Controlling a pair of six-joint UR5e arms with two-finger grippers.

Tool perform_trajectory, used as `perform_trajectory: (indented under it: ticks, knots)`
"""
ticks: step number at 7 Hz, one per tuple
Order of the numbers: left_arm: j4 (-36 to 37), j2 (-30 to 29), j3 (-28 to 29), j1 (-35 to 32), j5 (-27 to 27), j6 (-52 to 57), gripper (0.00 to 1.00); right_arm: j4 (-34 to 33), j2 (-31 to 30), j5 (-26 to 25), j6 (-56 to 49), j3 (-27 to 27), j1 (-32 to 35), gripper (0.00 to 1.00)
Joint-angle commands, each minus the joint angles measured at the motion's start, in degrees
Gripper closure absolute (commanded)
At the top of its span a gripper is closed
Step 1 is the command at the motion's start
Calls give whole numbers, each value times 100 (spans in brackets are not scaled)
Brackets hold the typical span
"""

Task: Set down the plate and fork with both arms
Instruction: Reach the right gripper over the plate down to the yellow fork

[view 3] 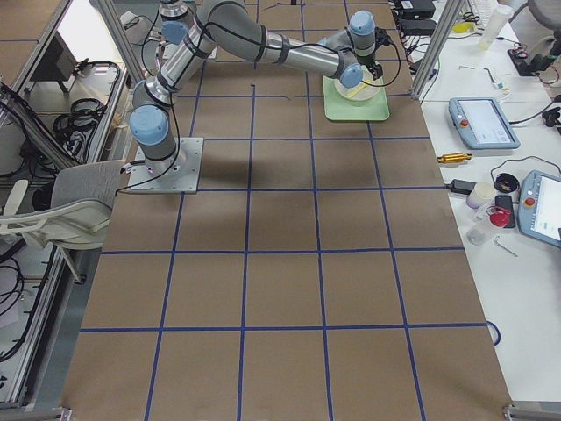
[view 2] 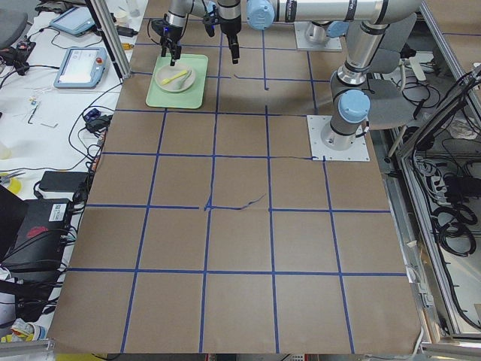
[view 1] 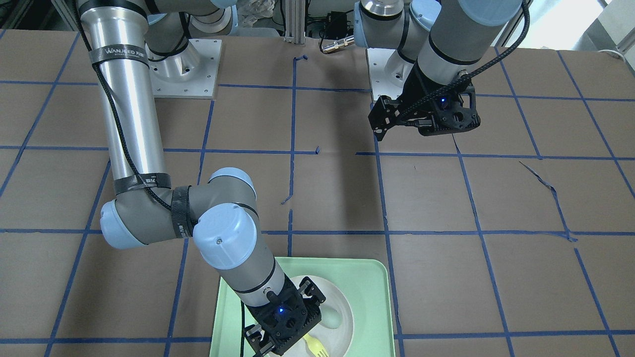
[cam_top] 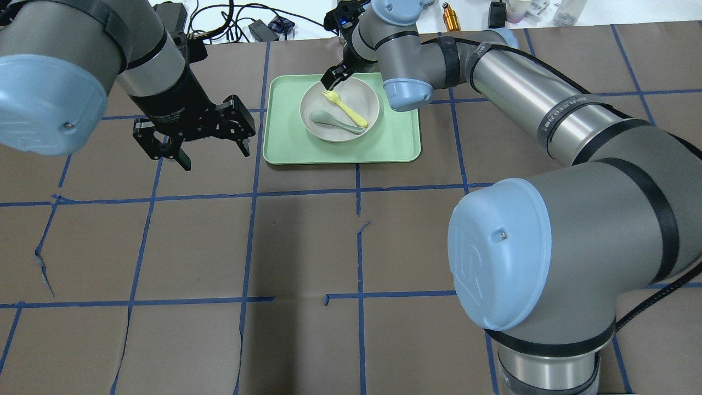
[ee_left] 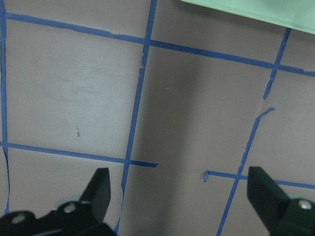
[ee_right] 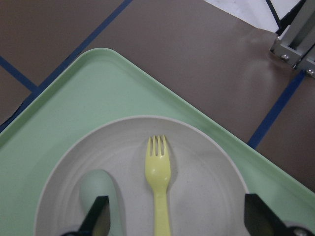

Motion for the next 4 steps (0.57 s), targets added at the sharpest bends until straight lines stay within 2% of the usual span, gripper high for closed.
perform_trajectory:
  ticks: [1, 2, 4]
  knots:
    - [54, -11, -38, 0, 0, -3, 0, 31, 156, -70, -316, -50, 0, 28]
    - [63, -19, -47, 0, 0, 6, 0, 179, 251, -192, -316, -77, 9, 42]
    - [72, -28, -47, 0, 0, -3, 0, 216, 602, -264, -247, -506, 96, 42]
